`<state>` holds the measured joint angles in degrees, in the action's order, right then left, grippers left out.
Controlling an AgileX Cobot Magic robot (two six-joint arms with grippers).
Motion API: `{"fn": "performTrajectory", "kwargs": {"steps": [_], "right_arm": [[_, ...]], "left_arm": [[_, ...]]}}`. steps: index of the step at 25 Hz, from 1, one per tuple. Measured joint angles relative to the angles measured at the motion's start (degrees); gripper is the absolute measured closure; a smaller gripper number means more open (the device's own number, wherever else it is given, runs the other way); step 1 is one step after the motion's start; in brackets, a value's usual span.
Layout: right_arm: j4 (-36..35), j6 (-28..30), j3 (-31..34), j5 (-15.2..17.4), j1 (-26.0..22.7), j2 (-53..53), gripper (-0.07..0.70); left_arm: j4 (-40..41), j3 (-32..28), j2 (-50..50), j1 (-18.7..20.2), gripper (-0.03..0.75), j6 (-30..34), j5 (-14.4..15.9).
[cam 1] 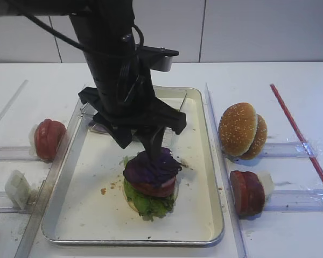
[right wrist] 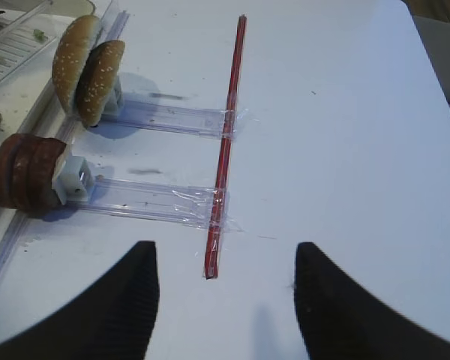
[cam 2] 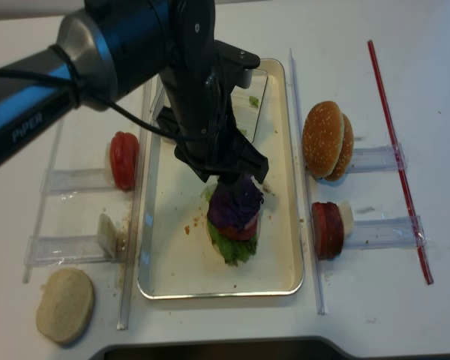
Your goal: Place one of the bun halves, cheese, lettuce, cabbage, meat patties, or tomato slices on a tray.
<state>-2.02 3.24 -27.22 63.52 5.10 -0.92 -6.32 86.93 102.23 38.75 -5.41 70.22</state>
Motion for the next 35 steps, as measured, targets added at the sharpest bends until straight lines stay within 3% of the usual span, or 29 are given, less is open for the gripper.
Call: {"fn": "performTrajectory", "kwargs": {"steps": [8,12,17,21,30,35], "right_arm": [[0.0,0.0,0.0,0.0,0.0,0.0,0.203],[0.0,0.0,0.0,0.0,0.0,0.0,0.204],[0.0,0.0,0.0,0.0,0.0,0.0,0.204],[0.0,0.0,0.0,0.0,0.0,0.0,0.203],[0.0,-0.1,0.0,0.0,0.0,0.0,0.204],[0.0,-0.1,0.0,0.0,0.0,0.0,0.203]], "left_arm": [[-0.4,-0.1,-5.4,0.0,0.323,-0.1,0.1],[3.4,-0.1,-7.6,-0.1,0.323,-0.3,0.3],[4.4,-1.9,-10.0,-3.6,0.323,-0.6,0.4],[5.9,-5.0,-13.1,-9.2,0.323,-0.7,0.4],[8.1,-13.5,-23.9,-26.1,0.323,0.4,0.5],[8.1,-18.7,-30.1,-32.2,0.323,0.5,0.7]]}}
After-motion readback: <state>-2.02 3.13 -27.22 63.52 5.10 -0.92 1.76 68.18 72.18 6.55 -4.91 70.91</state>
